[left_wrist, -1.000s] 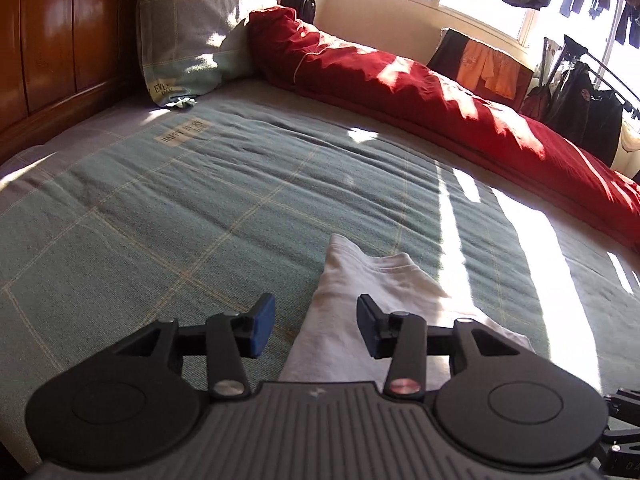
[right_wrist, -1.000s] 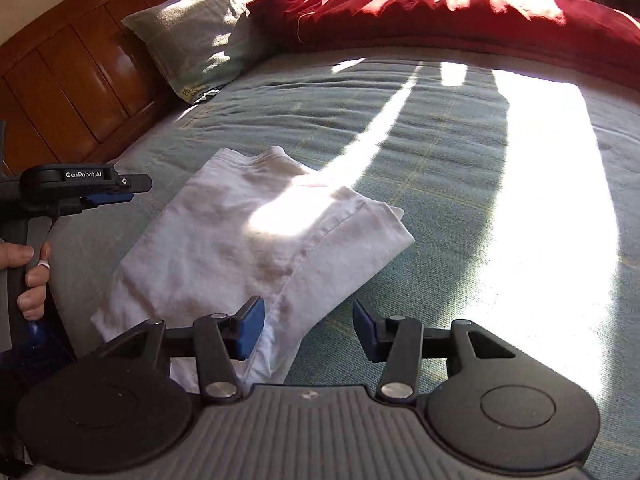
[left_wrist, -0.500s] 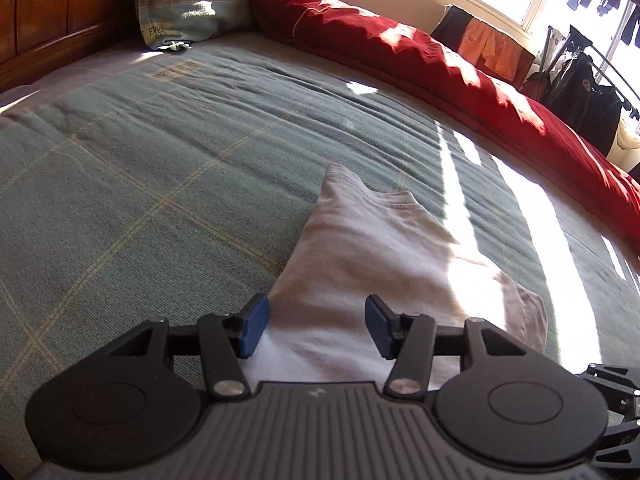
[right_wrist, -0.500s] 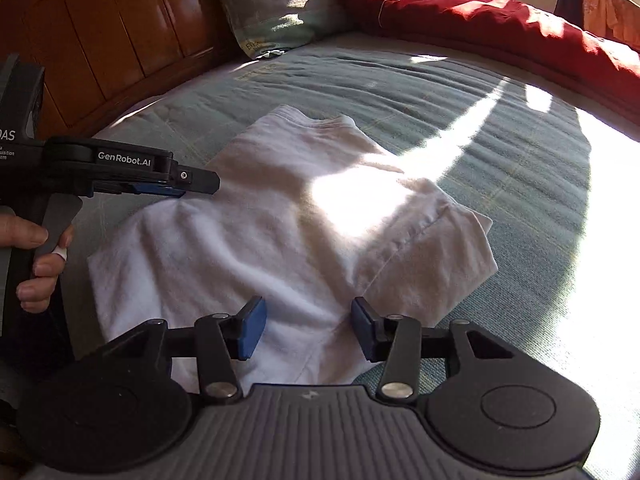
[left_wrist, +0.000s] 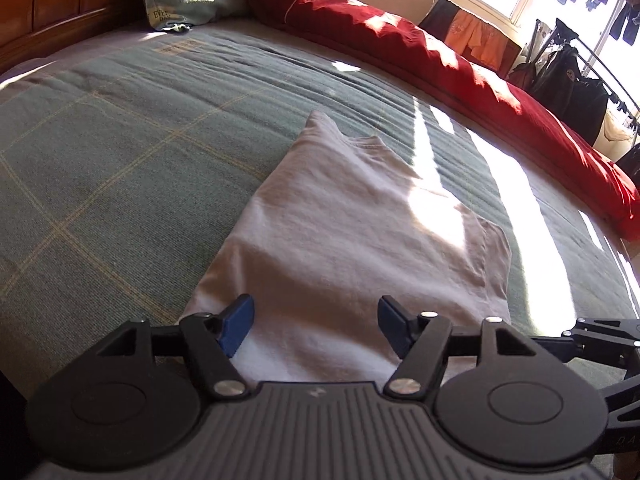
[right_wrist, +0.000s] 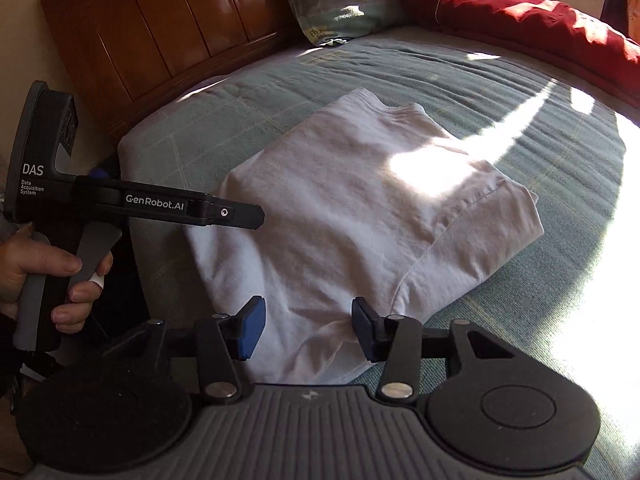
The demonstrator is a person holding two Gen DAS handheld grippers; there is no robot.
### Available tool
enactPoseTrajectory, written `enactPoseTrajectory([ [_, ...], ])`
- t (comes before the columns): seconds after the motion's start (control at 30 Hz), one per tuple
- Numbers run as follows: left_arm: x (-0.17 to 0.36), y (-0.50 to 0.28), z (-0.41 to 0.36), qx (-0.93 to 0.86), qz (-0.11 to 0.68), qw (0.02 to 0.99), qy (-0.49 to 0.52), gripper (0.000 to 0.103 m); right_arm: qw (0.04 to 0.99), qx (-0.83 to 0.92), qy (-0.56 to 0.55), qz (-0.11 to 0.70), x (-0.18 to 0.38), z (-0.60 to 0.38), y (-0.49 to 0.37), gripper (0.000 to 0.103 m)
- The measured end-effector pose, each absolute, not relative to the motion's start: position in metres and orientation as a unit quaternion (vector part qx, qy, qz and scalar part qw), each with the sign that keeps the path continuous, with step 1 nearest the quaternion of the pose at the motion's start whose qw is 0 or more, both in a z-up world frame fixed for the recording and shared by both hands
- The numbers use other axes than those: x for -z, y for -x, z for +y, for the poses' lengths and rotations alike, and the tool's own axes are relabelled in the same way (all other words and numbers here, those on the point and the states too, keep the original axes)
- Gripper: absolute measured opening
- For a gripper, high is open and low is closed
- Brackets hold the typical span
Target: Fold clothes
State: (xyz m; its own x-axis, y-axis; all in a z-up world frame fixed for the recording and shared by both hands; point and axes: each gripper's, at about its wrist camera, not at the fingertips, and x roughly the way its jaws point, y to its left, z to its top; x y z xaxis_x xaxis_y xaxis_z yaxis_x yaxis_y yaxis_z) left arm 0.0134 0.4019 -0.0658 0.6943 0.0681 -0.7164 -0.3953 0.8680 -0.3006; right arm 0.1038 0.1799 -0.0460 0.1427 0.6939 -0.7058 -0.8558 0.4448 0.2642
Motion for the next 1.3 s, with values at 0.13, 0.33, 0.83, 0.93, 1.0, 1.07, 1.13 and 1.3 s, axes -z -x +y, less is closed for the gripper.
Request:
enactPoseTrajectory([
  [0.13,0.038,-0.039,0.404,-0.103,0.332,0.914,0.208,0.069,0.767,-0.506,0.091,0.385,0.033,0.179,-0.112,0.053],
  [0.33,0.048,-0.126,0.420,-0.089,0.351,0.911,0.199,0.071,0.767,-0.503,0.089,0.387,0.032,0.178,-0.107,0.053],
  [0.83,0.045,-0.106,0.419,-0.097,0.337,0.913,0.207,0.071,0.810,-0.442,0.091,0.374,0.046,0.184,-0.185,0.054],
  [0.93,0.044,-0.073,0.407,-0.089,0.320,0.915,0.229,0.074,0.812,-0.421,0.091,0.394,0.066,0.201,-0.216,0.053],
  [1.0,0.052,-0.060,0.400,-0.103,0.328,0.910,0.231,0.075,0.808,-0.410,0.095,0.412,0.081,0.212,-0.232,0.054],
  [1.07,0.053,-0.049,0.399,-0.111,0.327,0.908,0.237,0.074,0.807,-0.411,0.089,0.414,0.079,0.212,-0.233,0.054],
  [1.13,0.053,-0.039,0.397,-0.119,0.326,0.906,0.242,0.073,0.807,-0.412,0.084,0.414,0.074,0.210,-0.232,0.054],
  [1.3,0.062,-0.022,0.391,-0.141,0.345,0.896,0.242,0.078,0.774,-0.468,0.069,0.421,0.052,0.194,-0.202,0.054],
])
